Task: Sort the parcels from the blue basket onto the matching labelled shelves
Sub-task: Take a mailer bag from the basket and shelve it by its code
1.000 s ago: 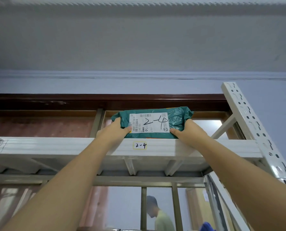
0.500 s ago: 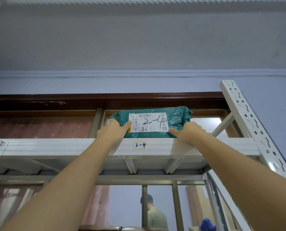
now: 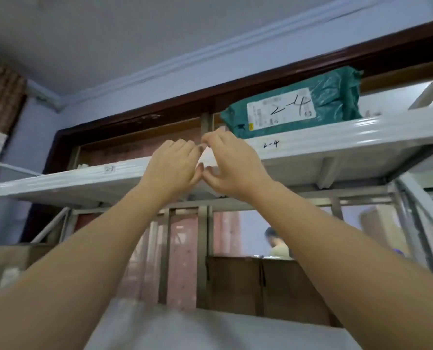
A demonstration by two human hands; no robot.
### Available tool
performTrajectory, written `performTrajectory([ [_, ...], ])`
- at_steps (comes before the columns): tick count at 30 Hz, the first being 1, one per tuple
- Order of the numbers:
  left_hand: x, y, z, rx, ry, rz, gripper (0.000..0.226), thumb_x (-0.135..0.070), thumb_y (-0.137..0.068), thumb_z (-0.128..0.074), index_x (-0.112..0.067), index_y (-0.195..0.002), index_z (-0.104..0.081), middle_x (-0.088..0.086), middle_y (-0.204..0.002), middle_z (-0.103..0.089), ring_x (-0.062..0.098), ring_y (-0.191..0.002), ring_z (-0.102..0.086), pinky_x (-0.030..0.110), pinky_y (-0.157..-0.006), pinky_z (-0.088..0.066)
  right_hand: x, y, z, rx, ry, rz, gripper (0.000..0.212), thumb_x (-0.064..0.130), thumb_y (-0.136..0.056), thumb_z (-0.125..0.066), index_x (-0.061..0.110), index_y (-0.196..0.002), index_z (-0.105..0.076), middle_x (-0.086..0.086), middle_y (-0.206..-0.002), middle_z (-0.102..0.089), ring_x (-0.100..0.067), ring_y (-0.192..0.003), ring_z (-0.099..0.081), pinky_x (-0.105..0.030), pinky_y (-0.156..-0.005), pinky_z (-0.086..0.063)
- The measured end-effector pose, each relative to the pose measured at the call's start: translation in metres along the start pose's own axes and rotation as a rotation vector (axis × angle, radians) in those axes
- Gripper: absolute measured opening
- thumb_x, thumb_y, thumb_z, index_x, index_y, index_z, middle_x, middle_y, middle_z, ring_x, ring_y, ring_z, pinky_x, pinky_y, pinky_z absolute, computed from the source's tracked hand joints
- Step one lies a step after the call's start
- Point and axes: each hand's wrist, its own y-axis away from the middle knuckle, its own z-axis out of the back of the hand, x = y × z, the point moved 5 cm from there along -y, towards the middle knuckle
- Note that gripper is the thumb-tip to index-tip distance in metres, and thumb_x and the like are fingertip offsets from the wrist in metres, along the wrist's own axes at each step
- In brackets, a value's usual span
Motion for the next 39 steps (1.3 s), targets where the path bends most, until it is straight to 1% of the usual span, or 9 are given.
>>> performTrajectory([
  [3,0.025,0.047,0.002,0.234,-0.002,-0.041,0.038,-0.031,-0.082,-0.049,-0.001,-0.099,-0.065,0.013,-0.078,-0.064,0.032,-0.069,-0.062,0.036,-0.061,-0.045,0.042,0.006,-0.036,0.106,-0.14,-0.061,0.047,0.036,-0.08,-0.061,0.007,-0.116,-0.053,-0.009,-0.11,-0.056,-0.027,-0.099,-0.054,-0.04,-0.077,-0.048],
  [6,0.044,0.11,0.005,0.606,-0.044,0.073,0.041,-0.043,-0.091,-0.049,-0.014,-0.119,-0.058,0.005,-0.115,-0.061,0.025,-0.106,-0.057,0.037,-0.091,-0.039,0.091,0.02,-0.067,0.267,-0.211,-0.097,0.057,0.049,-0.082,-0.058,0.012,-0.124,-0.045,-0.005,-0.119,-0.051,-0.023,-0.108,-0.051,-0.035,-0.081,-0.043],
  [8,0.052,0.163,0.011,0.823,-0.106,0.114,0.049,-0.05,-0.091,-0.047,-0.018,-0.126,-0.053,0.001,-0.126,-0.057,0.022,-0.118,-0.052,0.038,-0.099,-0.032,0.136,0.034,-0.086,0.386,-0.258,-0.069,0.063,0.052,-0.082,-0.059,0.011,-0.126,-0.041,-0.008,-0.123,-0.049,-0.027,-0.112,-0.05,-0.037,-0.079,-0.04],
  [11,0.061,0.243,0.032,1.061,-0.184,0.22,0.06,-0.051,-0.088,-0.052,-0.015,-0.135,-0.043,0.005,-0.128,-0.056,0.025,-0.114,-0.053,0.037,-0.094,-0.034,0.216,0.058,-0.118,0.565,-0.352,0.0,0.068,0.053,-0.08,-0.062,0.012,-0.129,-0.039,-0.011,-0.128,-0.047,-0.03,-0.116,-0.049,-0.039,-0.082,-0.042],
  [14,0.072,0.323,0.061,1.293,-0.273,0.28,0.062,-0.045,-0.089,-0.055,-0.012,-0.138,-0.038,0.007,-0.128,-0.055,0.027,-0.117,-0.051,0.038,-0.1,-0.032,0.306,0.086,-0.143,0.713,-0.564,-0.008,0.07,0.054,-0.078,-0.063,0.014,-0.13,-0.039,-0.01,-0.13,-0.046,-0.03,-0.114,-0.051,-0.037,-0.078,-0.04],
  [19,0.093,0.449,0.124,1.564,-0.345,0.335,0.062,-0.048,-0.086,-0.057,-0.013,-0.136,-0.043,0.005,-0.134,-0.052,0.025,-0.124,-0.047,0.037,-0.103,-0.028,0.444,0.135,-0.16,0.917,-0.907,0.029,0.073,0.049,-0.079,-0.067,0.014,-0.135,-0.035,-0.01,-0.129,-0.047,-0.03,-0.109,-0.054,-0.034,-0.072,-0.042],
  [23,0.104,0.53,0.177,1.641,-0.317,0.538,0.066,-0.047,-0.09,-0.052,-0.012,-0.143,-0.034,0.009,-0.146,-0.037,0.027,-0.135,-0.034,0.043,-0.111,-0.024,0.529,0.177,-0.172,1.054,-0.926,0.093,0.074,0.044,-0.08,-0.068,0.012,-0.137,-0.032,-0.013,-0.132,-0.045,-0.032,-0.114,-0.051,-0.038,-0.079,-0.044],
  [28,0.113,0.637,0.225,1.78,-0.29,0.688,0.069,-0.045,-0.087,-0.059,-0.013,-0.143,-0.034,0.01,-0.144,-0.039,0.028,-0.133,-0.037,0.044,-0.11,-0.028,0.612,0.224,-0.184,1.187,-0.886,0.214,0.074,0.043,-0.08,-0.068,0.013,-0.138,-0.033,-0.012,-0.132,-0.046,-0.029,-0.118,-0.049,-0.037,-0.088,-0.044],
  [39,0.114,0.801,0.241,1.997,-0.123,0.786,0.065,-0.047,-0.086,-0.061,-0.011,-0.136,-0.041,0.008,-0.137,-0.046,0.026,-0.127,-0.042,0.039,-0.104,-0.033,0.722,0.284,-0.253,1.454,-0.857,0.249,0.071,0.044,-0.078,-0.07,0.015,-0.134,-0.036,-0.01,-0.131,-0.047,-0.028,-0.119,-0.049,-0.039,-0.091,-0.045],
])
